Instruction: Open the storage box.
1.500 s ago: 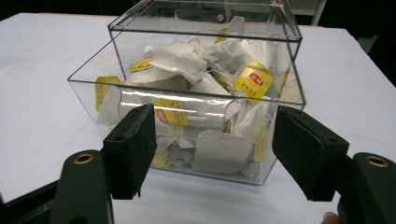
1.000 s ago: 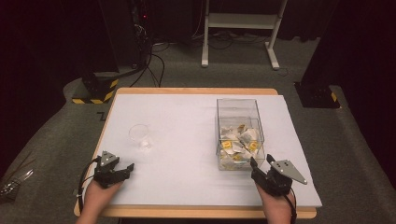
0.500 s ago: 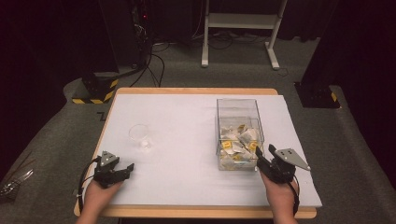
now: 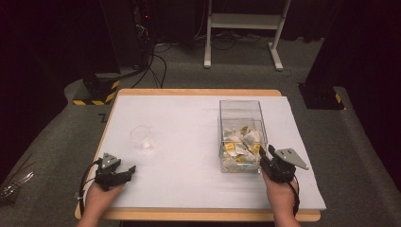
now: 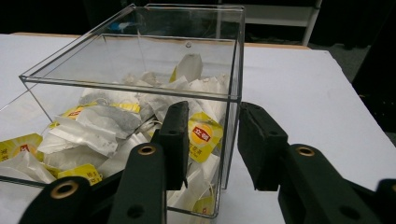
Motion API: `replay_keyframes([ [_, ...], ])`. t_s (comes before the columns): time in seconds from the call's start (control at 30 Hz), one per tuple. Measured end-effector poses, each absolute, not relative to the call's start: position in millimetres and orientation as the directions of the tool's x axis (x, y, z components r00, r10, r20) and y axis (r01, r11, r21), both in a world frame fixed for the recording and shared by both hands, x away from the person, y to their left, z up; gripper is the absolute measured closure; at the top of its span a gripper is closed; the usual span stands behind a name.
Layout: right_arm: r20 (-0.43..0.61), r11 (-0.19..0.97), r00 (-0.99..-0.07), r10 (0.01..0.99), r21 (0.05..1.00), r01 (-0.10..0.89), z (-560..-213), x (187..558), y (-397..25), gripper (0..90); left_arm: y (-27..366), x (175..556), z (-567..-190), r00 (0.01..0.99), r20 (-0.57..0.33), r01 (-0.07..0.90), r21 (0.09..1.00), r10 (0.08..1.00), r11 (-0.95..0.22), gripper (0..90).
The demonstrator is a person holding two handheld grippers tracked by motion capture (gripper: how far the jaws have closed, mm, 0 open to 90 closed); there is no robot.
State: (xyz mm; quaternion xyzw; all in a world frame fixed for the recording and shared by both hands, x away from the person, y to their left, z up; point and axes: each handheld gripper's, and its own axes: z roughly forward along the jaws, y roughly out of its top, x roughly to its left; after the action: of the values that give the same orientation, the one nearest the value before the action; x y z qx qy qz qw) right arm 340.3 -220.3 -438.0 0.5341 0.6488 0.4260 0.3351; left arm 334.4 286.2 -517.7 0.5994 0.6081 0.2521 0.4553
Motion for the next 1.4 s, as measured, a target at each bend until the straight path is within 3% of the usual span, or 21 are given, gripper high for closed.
replay_keyframes([
  [0.87, 0.044, 0.045, -0.194, 0.98, 0.899, 0.435, -448, 339, -224, 81.1, 286, 334, -518, 0.134, -0.25, 0.5, 0.853, 0.959, 0.153, 30.3],
  [1.4, 0.036, 0.056, -0.201, 0.979, 0.899, 0.434, -449, 330, -226, 82.7, 286, 334, -518, 0.134, -0.25, 0.5, 0.853, 0.959, 0.152, 30.3],
])
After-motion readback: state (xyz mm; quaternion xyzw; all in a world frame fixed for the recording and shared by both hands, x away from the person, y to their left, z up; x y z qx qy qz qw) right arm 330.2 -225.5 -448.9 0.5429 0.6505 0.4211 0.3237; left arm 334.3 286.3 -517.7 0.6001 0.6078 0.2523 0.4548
